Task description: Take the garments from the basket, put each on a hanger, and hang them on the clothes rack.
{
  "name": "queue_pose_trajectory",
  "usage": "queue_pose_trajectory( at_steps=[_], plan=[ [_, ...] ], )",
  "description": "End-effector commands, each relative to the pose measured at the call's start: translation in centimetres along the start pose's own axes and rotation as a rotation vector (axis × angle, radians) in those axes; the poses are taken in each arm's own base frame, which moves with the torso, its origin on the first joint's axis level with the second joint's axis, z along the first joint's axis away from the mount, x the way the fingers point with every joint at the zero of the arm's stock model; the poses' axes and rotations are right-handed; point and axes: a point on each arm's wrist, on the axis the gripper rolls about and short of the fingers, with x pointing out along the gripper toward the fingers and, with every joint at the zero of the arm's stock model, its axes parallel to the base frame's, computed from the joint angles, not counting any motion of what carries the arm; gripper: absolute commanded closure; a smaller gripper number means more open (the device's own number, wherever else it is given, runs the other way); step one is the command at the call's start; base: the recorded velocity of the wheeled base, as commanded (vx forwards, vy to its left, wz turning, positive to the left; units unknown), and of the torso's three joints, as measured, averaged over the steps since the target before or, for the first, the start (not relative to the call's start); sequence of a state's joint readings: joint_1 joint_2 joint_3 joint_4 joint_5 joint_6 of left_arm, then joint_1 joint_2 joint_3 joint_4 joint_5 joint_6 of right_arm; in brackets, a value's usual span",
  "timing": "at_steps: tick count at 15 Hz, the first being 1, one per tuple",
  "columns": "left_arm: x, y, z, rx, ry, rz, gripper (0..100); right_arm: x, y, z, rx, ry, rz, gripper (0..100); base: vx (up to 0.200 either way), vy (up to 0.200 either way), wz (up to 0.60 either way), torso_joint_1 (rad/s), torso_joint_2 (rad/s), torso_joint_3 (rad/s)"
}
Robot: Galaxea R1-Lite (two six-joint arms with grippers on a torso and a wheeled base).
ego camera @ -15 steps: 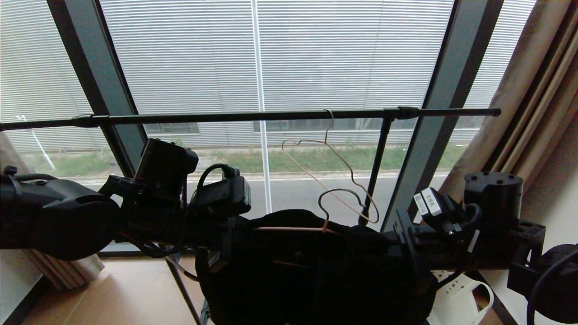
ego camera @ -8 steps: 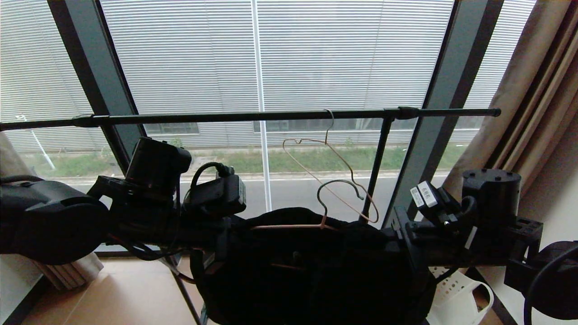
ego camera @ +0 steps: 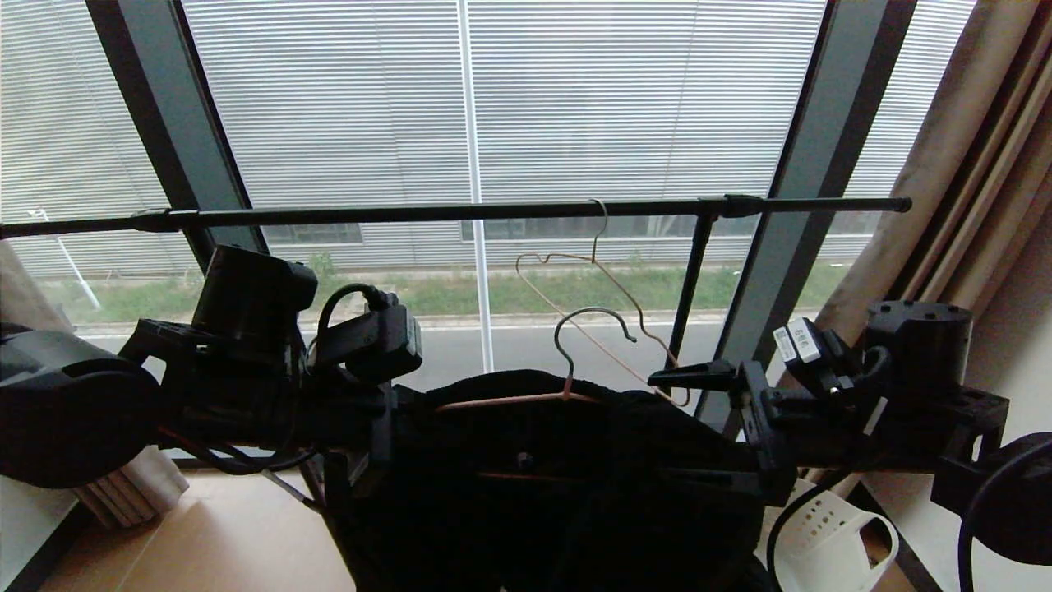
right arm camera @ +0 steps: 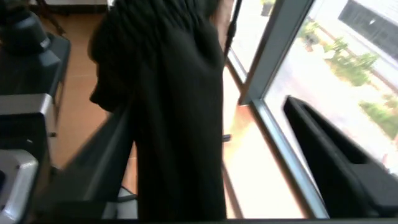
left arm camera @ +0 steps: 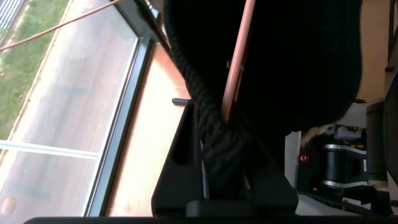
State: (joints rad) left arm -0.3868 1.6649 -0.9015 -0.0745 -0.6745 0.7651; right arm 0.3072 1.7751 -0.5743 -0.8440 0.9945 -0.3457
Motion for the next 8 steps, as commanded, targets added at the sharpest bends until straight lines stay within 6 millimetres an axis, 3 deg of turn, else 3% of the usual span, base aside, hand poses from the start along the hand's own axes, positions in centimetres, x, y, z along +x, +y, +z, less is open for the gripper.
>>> queue_pose_trajectory(
  at_steps=[1,8],
  plan=[
    [-1.2,-0.2,0.0,0.001,-0.005,0.029,100,-0.5,-0.2,0.0,-0.001,-0.003,-0.011,0,0.0,0.0,0.0,0.0,0.0,0.0],
    [-5.2,-1.1,-0.3,-0.103,-0.045,0.107,100,-0.9,-1.3,-0.7,0.009,-0.011,-0.019,0,0.0,0.0,0.0,0.0,0.0,0.0]
  ],
)
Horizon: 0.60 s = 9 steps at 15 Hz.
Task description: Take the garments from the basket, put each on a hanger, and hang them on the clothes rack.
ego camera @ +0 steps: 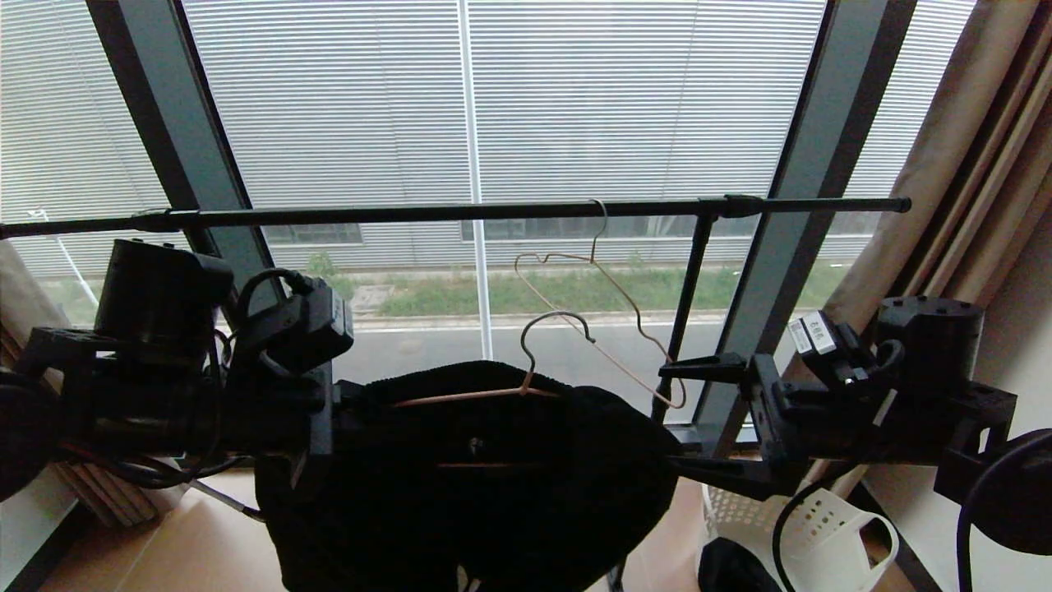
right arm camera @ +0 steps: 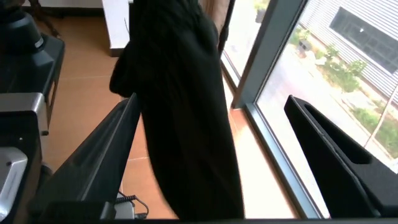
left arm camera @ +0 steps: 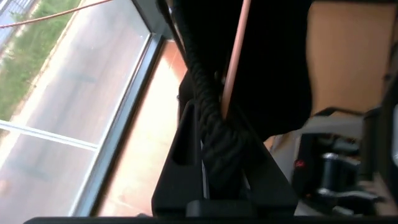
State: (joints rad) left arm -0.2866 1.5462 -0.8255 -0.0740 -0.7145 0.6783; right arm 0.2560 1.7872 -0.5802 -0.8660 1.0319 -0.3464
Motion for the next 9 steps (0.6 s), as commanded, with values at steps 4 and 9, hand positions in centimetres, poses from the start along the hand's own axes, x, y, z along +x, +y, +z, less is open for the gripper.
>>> queue_pose_trajectory(
  at_steps=[4,9],
  plan=[
    [-2.2,-0.4,-0.1,-0.043,-0.047,0.018,100,0.6,-1.3,-1.2,0.033,0.017,-0.006,0,0.0,0.0,0.0,0.0,0.0,0.0],
    [-2.4,-0.3,0.3,-0.083,-0.101,0.011,100,0.3,-1.9,-1.4,0.037,0.017,-0.027,0,0.0,0.0,0.0,0.0,0.0,0.0]
  ],
)
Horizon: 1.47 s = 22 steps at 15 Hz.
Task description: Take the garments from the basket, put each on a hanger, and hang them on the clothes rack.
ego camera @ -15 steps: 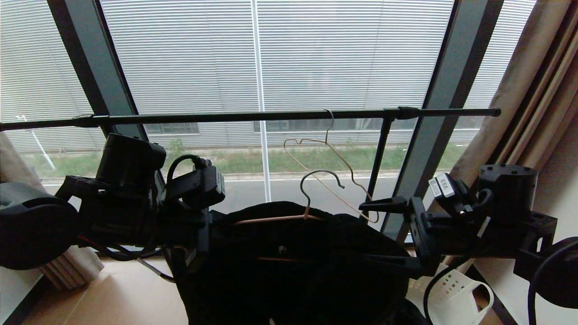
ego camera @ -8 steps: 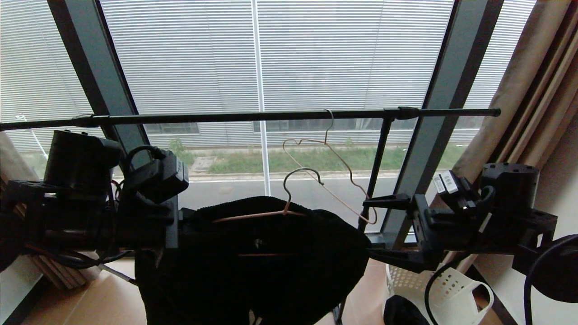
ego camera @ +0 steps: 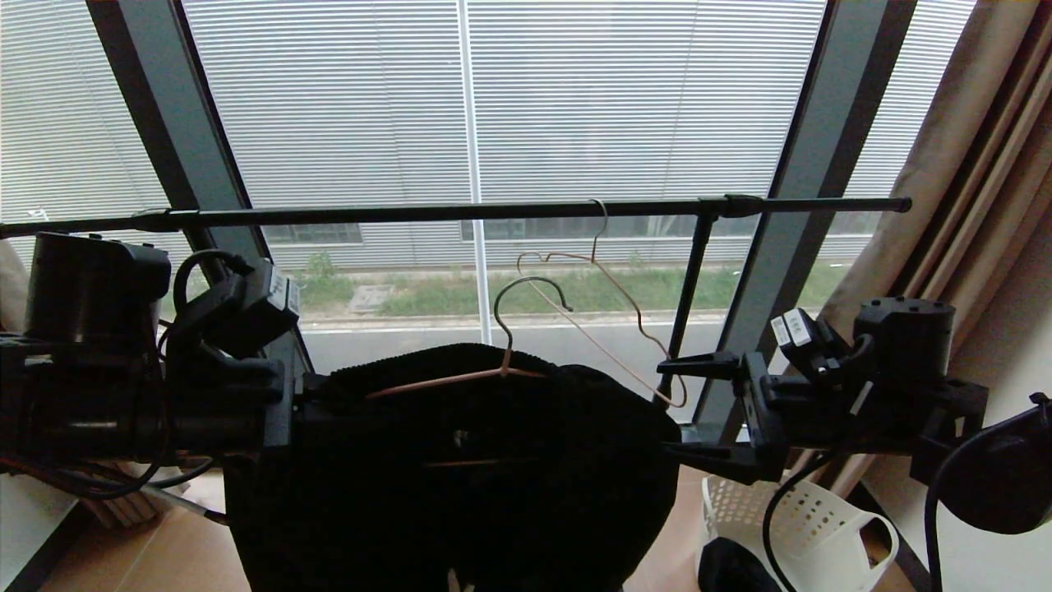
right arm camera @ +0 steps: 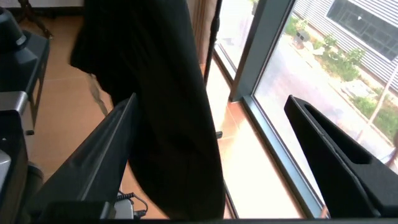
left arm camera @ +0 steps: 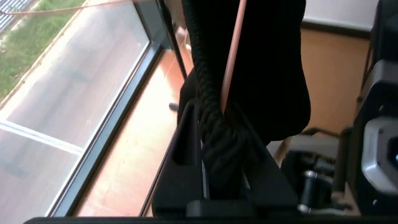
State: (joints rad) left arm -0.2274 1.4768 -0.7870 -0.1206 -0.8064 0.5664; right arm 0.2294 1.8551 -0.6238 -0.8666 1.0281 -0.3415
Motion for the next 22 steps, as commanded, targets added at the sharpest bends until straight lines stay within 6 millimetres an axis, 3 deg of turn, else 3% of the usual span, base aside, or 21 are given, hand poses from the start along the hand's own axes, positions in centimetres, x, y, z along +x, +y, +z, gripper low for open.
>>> queue_pose_trajectory(
  at_steps=[1,14,22],
  plan=[
    [-0.1,-0.1,0.2,-0.021,-0.04,-0.009,100,0.1,-0.3,-0.5,0.014,0.008,0.0,0,0.0,0.0,0.0,0.0,0.0,0.0],
    [-0.1,0.2,0.3,-0.091,-0.129,0.026,100,0.5,-2.5,-2.8,0.068,0.021,-0.027,0,0.0,0.0,0.0,0.0,0.0,0.0],
    [-0.4,0.0,0.6,-0.117,-0.139,0.025,100,1.6,-3.4,-6.0,0.121,0.055,-0.026,0,0.0,0.0,0.0,0.0,0.0,0.0]
  ],
)
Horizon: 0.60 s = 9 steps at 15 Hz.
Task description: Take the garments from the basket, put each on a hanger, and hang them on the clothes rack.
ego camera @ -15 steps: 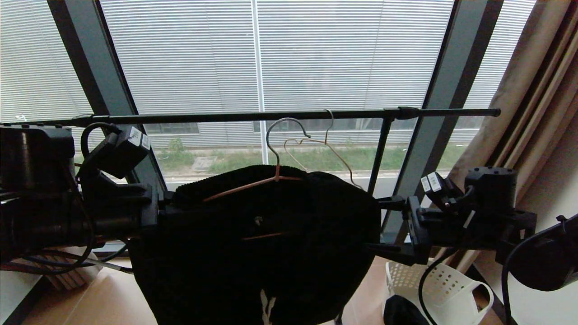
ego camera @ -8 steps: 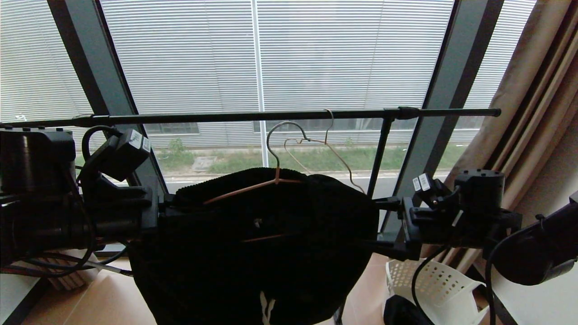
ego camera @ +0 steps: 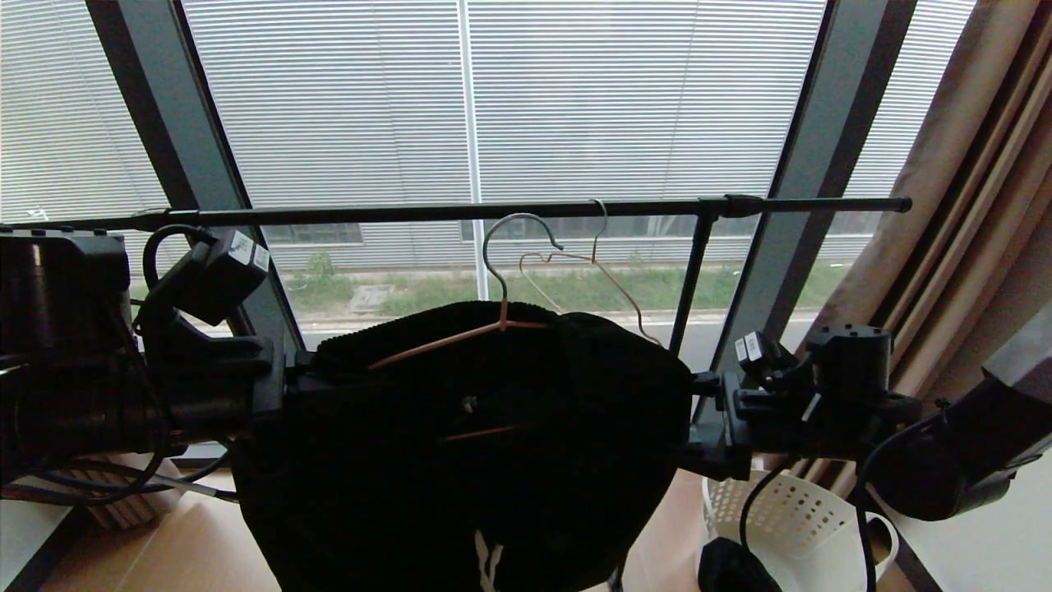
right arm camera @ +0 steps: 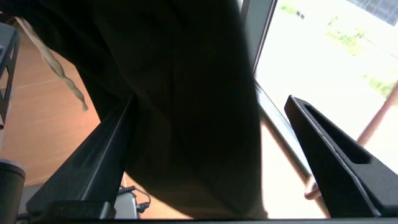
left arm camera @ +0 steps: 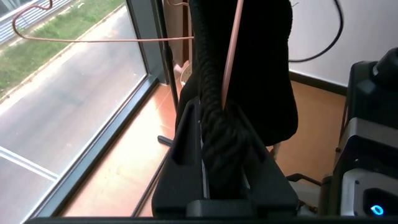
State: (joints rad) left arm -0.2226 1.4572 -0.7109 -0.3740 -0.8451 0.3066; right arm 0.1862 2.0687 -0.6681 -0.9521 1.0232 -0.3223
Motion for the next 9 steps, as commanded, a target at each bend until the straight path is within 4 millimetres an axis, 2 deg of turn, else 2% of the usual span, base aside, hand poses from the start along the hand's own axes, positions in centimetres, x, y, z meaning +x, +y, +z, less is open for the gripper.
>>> queue_pose_trajectory(
  at_steps=[1,5,6,9],
  plan=[
    [-0.2,-0.3,0.2,-0.01,-0.008,-0.001,100,0.5,-0.3,-1.1,0.026,0.017,0.006,0,0.0,0.0,0.0,0.0,0.0,0.0],
    [-0.5,-0.9,0.2,-0.051,-0.01,-0.006,100,0.9,-0.7,-1.7,0.039,0.03,-0.004,0,0.0,0.0,0.0,0.0,0.0,0.0],
    [-0.7,-1.1,0.3,-0.05,-0.015,-0.006,100,0.9,-0.7,-1.7,0.04,0.033,-0.011,100,0.0,0.0,0.0,0.0,0.0,0.0],
    [-1.0,-1.4,0.4,-0.058,-0.021,-0.005,100,0.8,-0.8,-1.4,0.036,0.028,-0.016,100,0.0,0.0,0.0,0.0,0.0,0.0]
  ],
)
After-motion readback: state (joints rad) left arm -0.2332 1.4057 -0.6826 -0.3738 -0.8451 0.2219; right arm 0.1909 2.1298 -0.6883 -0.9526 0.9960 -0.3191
